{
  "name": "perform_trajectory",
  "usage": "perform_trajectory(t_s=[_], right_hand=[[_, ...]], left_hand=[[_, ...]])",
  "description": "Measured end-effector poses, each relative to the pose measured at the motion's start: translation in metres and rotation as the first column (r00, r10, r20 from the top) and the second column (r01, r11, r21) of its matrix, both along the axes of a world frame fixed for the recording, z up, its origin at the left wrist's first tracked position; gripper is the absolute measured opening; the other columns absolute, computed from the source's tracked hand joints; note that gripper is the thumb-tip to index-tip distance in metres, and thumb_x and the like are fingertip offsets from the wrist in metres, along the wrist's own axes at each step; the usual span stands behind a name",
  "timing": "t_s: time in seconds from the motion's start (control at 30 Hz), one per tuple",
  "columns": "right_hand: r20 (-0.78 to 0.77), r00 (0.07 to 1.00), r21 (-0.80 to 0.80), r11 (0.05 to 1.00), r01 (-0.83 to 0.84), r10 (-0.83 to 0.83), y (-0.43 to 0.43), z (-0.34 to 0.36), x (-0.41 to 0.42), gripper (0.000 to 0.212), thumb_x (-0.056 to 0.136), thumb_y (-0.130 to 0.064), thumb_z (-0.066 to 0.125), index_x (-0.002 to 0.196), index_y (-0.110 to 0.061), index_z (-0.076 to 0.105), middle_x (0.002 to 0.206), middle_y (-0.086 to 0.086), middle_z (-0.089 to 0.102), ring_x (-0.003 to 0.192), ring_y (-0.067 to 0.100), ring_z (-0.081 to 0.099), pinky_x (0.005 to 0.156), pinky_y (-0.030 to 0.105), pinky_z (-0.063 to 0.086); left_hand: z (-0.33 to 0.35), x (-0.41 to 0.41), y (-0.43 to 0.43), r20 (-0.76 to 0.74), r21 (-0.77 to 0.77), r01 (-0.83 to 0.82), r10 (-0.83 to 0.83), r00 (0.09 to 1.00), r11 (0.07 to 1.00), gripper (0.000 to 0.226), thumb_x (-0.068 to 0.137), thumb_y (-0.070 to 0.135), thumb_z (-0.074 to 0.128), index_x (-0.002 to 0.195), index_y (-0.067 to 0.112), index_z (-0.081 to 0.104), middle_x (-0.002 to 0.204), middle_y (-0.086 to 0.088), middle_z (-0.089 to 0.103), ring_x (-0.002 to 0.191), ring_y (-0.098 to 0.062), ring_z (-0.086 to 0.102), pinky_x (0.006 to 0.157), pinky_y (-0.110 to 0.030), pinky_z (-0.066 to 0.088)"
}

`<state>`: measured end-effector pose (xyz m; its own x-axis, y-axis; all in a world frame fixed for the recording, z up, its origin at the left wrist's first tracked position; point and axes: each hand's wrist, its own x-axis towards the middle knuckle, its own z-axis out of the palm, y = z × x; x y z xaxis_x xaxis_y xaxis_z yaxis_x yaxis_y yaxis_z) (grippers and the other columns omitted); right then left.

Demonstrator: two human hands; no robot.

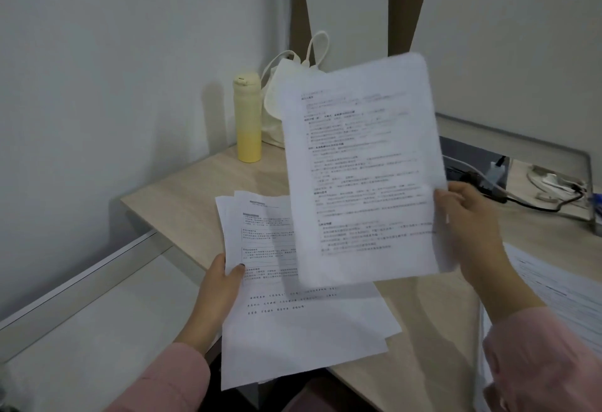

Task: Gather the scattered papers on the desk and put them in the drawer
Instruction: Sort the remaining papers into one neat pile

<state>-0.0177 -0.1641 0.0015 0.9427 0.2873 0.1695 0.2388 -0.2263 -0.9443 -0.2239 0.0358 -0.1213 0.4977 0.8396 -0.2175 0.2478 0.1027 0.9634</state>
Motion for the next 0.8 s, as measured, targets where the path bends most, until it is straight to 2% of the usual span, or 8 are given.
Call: perform_trajectory(t_s=[0.13,0.2,0.27,0.4,0.47,0.6,0.67,0.8], right_hand=[[-0.212,0.971,-0.102,0.986,-0.131,0.107,0.004,-0.027,-0.006,0.015,0.094,-0.017,0.048,0.085,-0.016,0.060,0.080,0.002,0.066,0.066,0.019,0.062,0.058,0.028,0.046],[-0.242,0.964,-0.174,0.973,-0.152,0.107,0.006,-0.046,-0.006,0.016,0.094,-0.016,0.049,0.083,-0.015,0.060,0.080,0.006,0.066,0.065,0.023,0.061,0.061,0.030,0.048],[-0.219,0.973,-0.252,0.959,-0.128,0.073,0.007,-0.062,-0.006,0.015,0.093,-0.016,0.048,0.088,-0.013,0.061,0.082,0.005,0.066,0.065,0.022,0.060,0.059,0.028,0.046],[-0.131,0.990,-0.243,0.970,0.025,-0.058,0.002,-0.075,0.002,0.017,0.094,-0.010,0.041,0.095,-0.011,0.057,0.081,0.006,0.060,0.064,0.016,0.052,0.053,0.025,0.038],[-0.114,0.992,-0.277,0.961,0.024,-0.057,-0.005,-0.077,0.010,0.019,0.094,-0.009,0.039,0.100,-0.012,0.057,0.083,0.007,0.060,0.067,0.021,0.054,0.055,0.026,0.040],[-0.178,0.979,-0.426,0.888,-0.170,0.101,-0.008,-0.087,0.009,0.022,0.093,-0.006,0.041,0.095,-0.015,0.061,0.090,0.010,0.065,0.070,0.020,0.059,0.058,0.027,0.043],[-0.198,0.966,-0.463,0.853,-0.241,0.165,-0.004,-0.090,0.003,0.026,0.092,-0.005,0.042,0.087,-0.020,0.062,0.084,0.004,0.067,0.068,0.012,0.059,0.056,0.024,0.043],[-0.200,0.928,-0.498,0.783,-0.373,0.315,0.010,-0.091,-0.011,0.032,0.092,-0.008,0.047,0.076,-0.032,0.062,0.079,-0.011,0.067,0.071,0.012,0.062,0.062,0.023,0.044]], left_hand=[[0.001,0.001,-0.002,0.038,-0.015,-0.020,0.020,0.999,1.000,0.016,0.096,0.012,0.045,0.111,0.018,0.049,0.096,0.005,0.058,0.077,-0.003,0.054,0.058,-0.020,0.040],[0.001,0.001,-0.002,0.046,-0.013,-0.019,0.020,0.999,1.000,0.015,0.096,0.012,0.045,0.110,0.017,0.049,0.098,0.003,0.058,0.077,-0.003,0.054,0.058,-0.019,0.040],[0.002,0.000,-0.002,0.061,-0.030,-0.015,0.017,0.998,0.999,0.015,0.096,0.012,0.046,0.110,0.017,0.050,0.093,0.007,0.058,0.077,-0.003,0.055,0.058,-0.018,0.040],[0.004,-0.004,-0.002,0.089,-0.072,-0.005,0.011,0.996,0.997,0.016,0.096,0.012,0.046,0.110,0.018,0.053,0.095,0.008,0.061,0.082,-0.005,0.058,0.061,-0.021,0.043],[0.004,-0.007,-0.001,0.110,-0.085,-0.013,0.022,0.994,0.996,0.018,0.096,0.012,0.046,0.110,0.019,0.055,0.098,0.009,0.063,0.084,-0.006,0.060,0.063,-0.021,0.044],[0.003,-0.010,0.001,0.117,-0.091,-0.019,0.030,0.993,0.996,0.018,0.095,0.014,0.048,0.108,0.019,0.059,0.104,0.005,0.066,0.091,-0.010,0.062,0.067,-0.023,0.046],[0.004,-0.010,0.000,0.102,-0.088,-0.014,0.023,0.995,0.996,0.019,0.096,0.016,0.047,0.109,0.018,0.060,0.107,0.001,0.067,0.095,-0.015,0.064,0.073,-0.026,0.049],[0.007,-0.006,0.000,0.078,-0.120,0.000,0.009,0.997,0.993,0.027,0.098,0.029,0.042,0.115,0.014,0.057,0.112,-0.004,0.065,0.102,-0.021,0.062,0.081,-0.031,0.049]])
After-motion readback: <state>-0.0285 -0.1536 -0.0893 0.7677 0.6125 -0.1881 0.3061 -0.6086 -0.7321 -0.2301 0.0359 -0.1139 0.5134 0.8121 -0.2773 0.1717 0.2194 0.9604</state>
